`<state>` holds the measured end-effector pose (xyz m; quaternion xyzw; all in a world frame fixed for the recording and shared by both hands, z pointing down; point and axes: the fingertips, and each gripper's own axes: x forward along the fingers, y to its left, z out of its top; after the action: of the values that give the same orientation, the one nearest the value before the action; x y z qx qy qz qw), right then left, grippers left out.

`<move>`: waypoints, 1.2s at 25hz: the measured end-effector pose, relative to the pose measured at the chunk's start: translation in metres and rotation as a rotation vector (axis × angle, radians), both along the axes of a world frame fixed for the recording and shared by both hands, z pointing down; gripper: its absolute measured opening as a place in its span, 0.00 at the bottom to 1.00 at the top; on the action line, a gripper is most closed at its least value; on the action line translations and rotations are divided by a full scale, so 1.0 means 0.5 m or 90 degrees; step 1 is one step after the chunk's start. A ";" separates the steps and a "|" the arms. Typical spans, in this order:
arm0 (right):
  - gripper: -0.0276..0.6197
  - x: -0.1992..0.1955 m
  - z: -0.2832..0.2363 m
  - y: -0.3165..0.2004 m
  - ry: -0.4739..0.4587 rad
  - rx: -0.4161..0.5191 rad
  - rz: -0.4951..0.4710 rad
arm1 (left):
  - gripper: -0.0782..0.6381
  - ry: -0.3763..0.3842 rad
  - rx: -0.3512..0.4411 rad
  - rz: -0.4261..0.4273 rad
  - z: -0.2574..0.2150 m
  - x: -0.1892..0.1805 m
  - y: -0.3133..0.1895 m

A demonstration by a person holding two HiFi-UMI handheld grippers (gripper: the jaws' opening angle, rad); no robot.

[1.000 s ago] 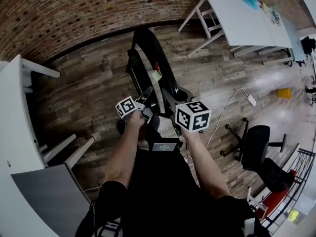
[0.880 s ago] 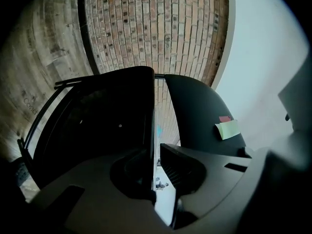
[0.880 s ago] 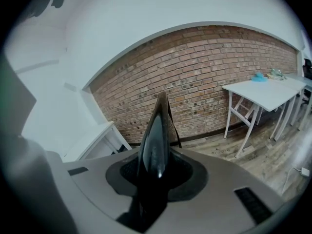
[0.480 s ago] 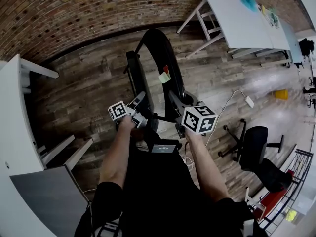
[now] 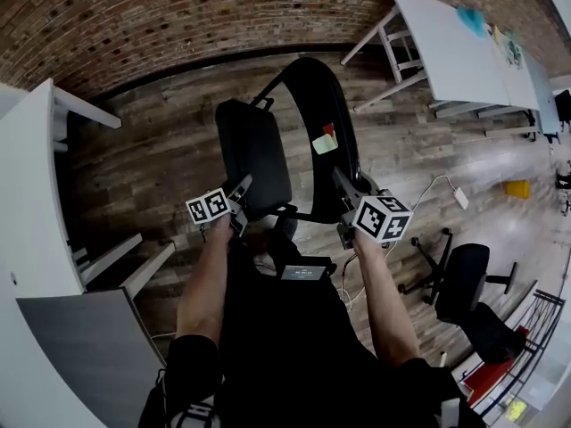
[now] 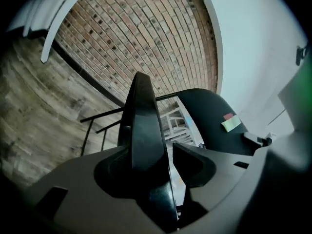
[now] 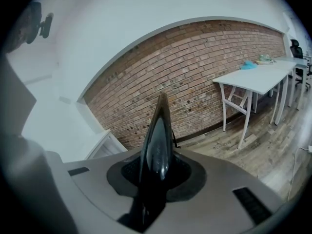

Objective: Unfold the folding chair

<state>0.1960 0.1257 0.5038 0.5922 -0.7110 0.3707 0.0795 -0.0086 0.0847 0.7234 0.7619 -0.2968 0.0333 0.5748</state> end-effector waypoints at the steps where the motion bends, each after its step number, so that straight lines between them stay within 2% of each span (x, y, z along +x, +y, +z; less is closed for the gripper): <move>1: 0.16 -0.005 0.003 -0.001 -0.003 0.001 -0.001 | 0.42 -0.028 0.001 -0.001 0.010 -0.013 -0.001; 3: 0.16 -0.009 0.007 -0.003 -0.004 0.002 -0.001 | 0.42 -0.066 0.003 -0.001 0.023 -0.030 -0.002; 7: 0.16 0.007 0.016 -0.002 0.005 0.003 0.004 | 0.42 -0.089 0.002 0.001 0.037 -0.039 -0.003; 15: 0.15 0.049 0.038 0.002 -0.005 0.008 0.008 | 0.42 -0.100 -0.005 0.000 0.065 -0.055 -0.003; 30: 0.15 0.116 0.095 0.002 -0.072 0.008 0.010 | 0.43 -0.119 -0.039 -0.005 0.141 -0.126 -0.009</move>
<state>0.2541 0.1267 0.5514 0.5764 -0.7118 0.4001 0.0324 -0.0716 0.0801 0.7941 0.7365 -0.3510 0.1114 0.5674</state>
